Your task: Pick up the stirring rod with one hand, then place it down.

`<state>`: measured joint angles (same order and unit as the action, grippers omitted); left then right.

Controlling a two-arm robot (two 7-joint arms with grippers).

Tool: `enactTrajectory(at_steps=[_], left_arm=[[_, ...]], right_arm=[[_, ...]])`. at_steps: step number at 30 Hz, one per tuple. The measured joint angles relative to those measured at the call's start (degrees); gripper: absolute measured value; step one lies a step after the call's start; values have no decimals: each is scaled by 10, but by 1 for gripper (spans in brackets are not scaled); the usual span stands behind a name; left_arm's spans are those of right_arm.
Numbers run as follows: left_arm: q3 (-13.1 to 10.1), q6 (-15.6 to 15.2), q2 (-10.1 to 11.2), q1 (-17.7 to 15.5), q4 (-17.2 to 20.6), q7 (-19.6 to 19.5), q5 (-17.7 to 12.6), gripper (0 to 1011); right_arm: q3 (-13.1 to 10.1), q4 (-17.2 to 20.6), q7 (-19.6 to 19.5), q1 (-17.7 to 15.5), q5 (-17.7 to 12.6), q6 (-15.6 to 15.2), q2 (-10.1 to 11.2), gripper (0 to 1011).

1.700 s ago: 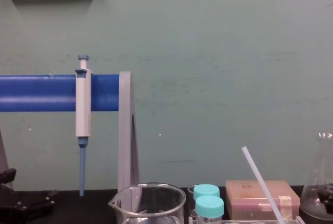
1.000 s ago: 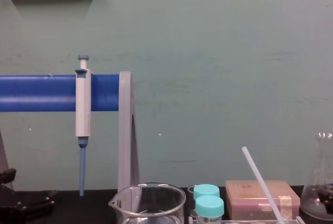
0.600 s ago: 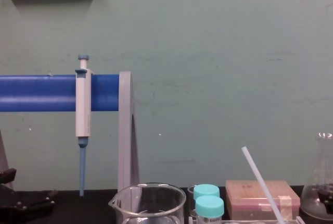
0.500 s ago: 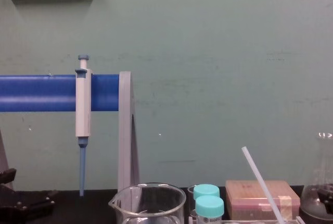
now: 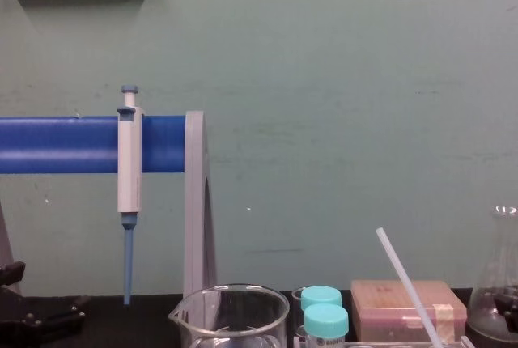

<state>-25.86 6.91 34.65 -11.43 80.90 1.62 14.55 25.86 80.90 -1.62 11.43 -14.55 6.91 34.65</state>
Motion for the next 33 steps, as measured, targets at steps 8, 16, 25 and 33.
enactTrajectory(at_steps=[8,16,25,33], left_arm=[[0,0,0,0,0,0,0,1000],[0,0,0,0,0,0,0,1000],[0,0,0,0,0,0,0,1000],[0,0,0,0,0,0,0,1000]], right_arm=[[0,0,0,0,0,0,0,1003],[0,0,0,0,0,0,0,1003],[-36,25,48,-7,-65,-13,-6,1003],[-77,98,159,-20,-194,-99,2,1003]])
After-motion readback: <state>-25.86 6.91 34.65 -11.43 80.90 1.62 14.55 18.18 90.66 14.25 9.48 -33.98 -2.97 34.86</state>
